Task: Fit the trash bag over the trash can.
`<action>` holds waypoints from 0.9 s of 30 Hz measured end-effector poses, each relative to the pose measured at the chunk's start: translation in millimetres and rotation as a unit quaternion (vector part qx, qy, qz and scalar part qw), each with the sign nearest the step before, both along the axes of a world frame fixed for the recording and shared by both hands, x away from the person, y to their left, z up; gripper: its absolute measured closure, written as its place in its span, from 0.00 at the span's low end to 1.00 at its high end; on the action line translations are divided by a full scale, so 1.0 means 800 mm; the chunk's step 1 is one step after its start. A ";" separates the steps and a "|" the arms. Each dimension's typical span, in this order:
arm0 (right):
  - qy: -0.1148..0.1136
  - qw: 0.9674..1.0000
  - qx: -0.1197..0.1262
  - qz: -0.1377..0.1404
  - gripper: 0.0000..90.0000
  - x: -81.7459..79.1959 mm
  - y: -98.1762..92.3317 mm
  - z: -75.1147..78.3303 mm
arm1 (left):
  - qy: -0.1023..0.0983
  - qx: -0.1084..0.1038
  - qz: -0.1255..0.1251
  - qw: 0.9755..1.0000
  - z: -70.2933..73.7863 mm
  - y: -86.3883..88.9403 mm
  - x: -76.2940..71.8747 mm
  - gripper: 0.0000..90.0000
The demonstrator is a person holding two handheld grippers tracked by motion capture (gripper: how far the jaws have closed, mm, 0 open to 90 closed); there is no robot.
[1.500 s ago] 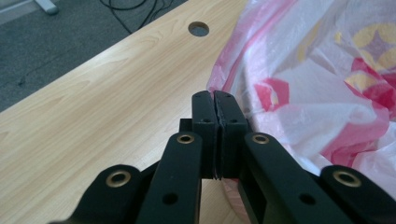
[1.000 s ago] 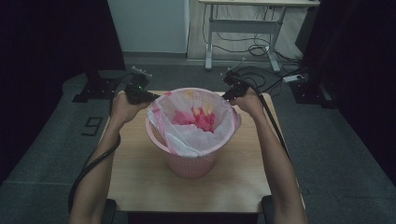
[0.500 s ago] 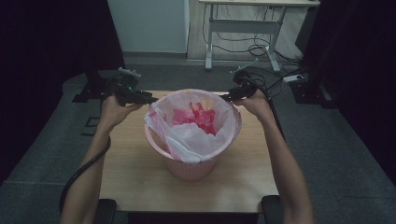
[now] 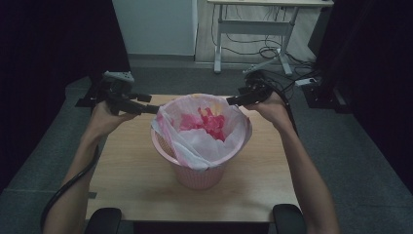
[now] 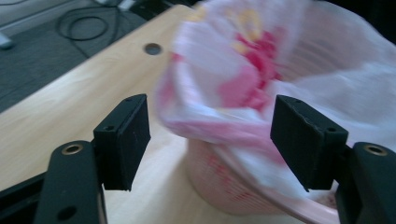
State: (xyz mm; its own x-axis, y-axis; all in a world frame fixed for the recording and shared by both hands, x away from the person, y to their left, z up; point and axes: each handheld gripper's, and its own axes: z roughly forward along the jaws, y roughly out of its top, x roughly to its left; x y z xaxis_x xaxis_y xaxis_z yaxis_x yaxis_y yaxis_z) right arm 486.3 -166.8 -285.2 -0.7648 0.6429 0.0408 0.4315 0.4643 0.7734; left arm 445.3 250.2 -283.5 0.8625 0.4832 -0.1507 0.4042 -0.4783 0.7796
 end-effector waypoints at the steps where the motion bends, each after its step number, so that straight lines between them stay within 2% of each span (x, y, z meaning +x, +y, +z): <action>1: 0.003 1.000 -0.009 0.006 0.31 -0.001 0.009 -0.005 | -0.001 0.000 -0.011 1.000 0.000 -0.003 -0.007 0.32; 3: 0.008 1.000 -0.018 0.007 0.31 0.001 0.018 -0.010 | 0.002 0.003 -0.030 1.000 0.000 -0.012 -0.021 0.33; 5: 0.012 1.000 -0.021 0.006 0.31 0.001 0.021 -0.012 | 0.002 0.011 -0.034 0.999 0.000 -0.016 -0.026 0.34; 6: 0.011 0.999 -0.037 0.008 0.32 0.001 0.030 -0.018 | 0.002 0.017 -0.036 0.999 -0.001 -0.018 -0.031 0.37; 8: 0.009 0.999 -0.043 0.009 0.33 0.001 0.033 -0.020 | 0.002 0.029 -0.034 0.999 -0.003 -0.019 -0.039 0.39; 9: 0.006 0.998 -0.057 0.007 0.37 0.002 0.039 -0.024 | 0.001 0.041 -0.026 0.999 -0.006 -0.017 -0.043 0.45; 12: 0.004 0.998 -0.064 0.003 0.38 0.003 0.042 -0.027 | -0.004 0.044 -0.023 0.999 -0.010 -0.014 -0.046 0.57; 13: 0.002 0.998 -0.069 0.000 0.39 0.003 0.045 -0.029 | -0.012 0.046 -0.012 0.999 -0.011 -0.010 -0.048 0.66; 16: 0.003 0.997 -0.075 0.001 0.40 0.004 0.046 -0.031 | -0.013 0.046 -0.002 0.999 -0.011 -0.006 -0.050 0.83; 17: 0.003 0.997 -0.078 0.000 0.40 0.004 0.046 -0.032 | -0.018 0.044 -0.001 0.999 -0.012 -0.004 -0.051 0.83; 19: 0.006 0.996 -0.087 -0.005 0.41 0.006 0.045 -0.034 | -0.025 0.043 -0.002 0.999 -0.013 -0.003 -0.056 0.98; 22: 0.005 0.996 -0.092 -0.012 0.42 0.006 0.044 -0.035 | -0.037 0.042 0.000 0.998 -0.012 -0.001 -0.061 1.00; 23: 0.007 0.995 -0.093 -0.018 0.43 0.006 0.042 -0.035 | -0.040 0.032 -0.001 0.999 -0.011 0.004 -0.066 1.00; 24: 0.007 0.995 -0.093 -0.018 0.43 0.006 0.042 -0.035 | -0.040 0.032 -0.001 0.999 -0.011 0.004 -0.066 1.00; 25: 0.007 0.995 -0.098 -0.021 0.47 0.006 0.041 -0.034 | -0.038 0.025 -0.003 0.999 -0.012 0.009 -0.069 1.00; 27: 0.012 0.995 -0.099 -0.021 0.50 0.006 0.040 -0.034 | -0.034 0.009 -0.005 0.999 -0.019 0.022 -0.074 1.00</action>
State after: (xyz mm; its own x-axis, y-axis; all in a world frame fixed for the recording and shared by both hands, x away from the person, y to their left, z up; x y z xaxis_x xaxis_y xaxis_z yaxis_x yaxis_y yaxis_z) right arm 491.4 -135.2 -312.7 -0.7372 0.6718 -0.0715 0.4715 0.5874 0.6577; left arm 385.9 267.6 -298.7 0.8756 0.4760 -0.0824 0.3448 -0.4963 0.7968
